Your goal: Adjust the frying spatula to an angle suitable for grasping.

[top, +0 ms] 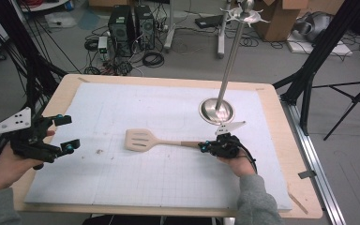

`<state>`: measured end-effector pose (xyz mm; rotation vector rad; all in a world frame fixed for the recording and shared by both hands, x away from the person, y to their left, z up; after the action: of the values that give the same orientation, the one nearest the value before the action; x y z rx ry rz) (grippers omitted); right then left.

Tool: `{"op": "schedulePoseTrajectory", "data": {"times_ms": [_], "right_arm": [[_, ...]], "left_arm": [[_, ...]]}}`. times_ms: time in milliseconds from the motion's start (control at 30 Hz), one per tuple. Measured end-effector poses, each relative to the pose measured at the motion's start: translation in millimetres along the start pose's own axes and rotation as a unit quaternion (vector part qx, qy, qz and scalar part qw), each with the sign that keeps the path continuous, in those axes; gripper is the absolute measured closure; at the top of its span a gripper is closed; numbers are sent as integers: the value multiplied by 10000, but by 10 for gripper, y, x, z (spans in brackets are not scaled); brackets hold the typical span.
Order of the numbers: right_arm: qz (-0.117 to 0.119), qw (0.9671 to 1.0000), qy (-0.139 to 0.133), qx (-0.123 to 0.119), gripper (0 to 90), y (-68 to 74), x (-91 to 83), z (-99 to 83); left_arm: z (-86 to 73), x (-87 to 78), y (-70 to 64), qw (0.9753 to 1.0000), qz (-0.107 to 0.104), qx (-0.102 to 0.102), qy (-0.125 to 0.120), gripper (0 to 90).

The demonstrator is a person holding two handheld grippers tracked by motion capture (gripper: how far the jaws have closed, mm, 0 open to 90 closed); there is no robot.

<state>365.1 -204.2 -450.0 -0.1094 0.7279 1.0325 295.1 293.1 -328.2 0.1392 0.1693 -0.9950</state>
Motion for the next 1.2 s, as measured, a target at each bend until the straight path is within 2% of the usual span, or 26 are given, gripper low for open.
{"op": "schedulePoseTrajectory", "data": {"times_ms": [100,267,367,433,600,800,1033,1200], "right_arm": [[-30,9999,111,-29,900,0,39,-14],[-149,9992,359,-6,900,-43,107,-62],[-266,9991,323,-107,900,-59,107,-59],[-528,9979,286,-250,900,-63,124,-41],[-577,9974,284,-316,900,-79,128,-39],[-614,9977,199,-211,900,-141,155,-30],[-690,9975,44,-129,900,-215,190,60],[-710,9974,-24,-143,900,-245,221,93]], "left_arm": [[9,-7,7,10000,39,-45,-78,49],[-7,-12,10,10000,18,-62,-44,48],[-18,1,7,10000,4,-86,-23,49],[-24,9,5,10000,0,-86,0,49],[-32,15,-3,10000,-3,-86,29,49],[-40,-14,-11,10000,6,-80,51,49],[-73,-74,-21,9998,99,-121,84,48],[-95,-136,-34,9997,175,-125,116,49]]}}
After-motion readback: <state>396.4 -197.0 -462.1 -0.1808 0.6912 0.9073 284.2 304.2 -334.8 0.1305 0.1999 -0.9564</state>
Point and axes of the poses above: each handheld gripper's, and its own axes: x roughly forward along the jaws, z roughly out of its top, y roughly to its left, the point moved 3 cm from there along x, roughly forward along the jaws, and after that the axes turned 6 degrees about x, right-handed, at the moved point
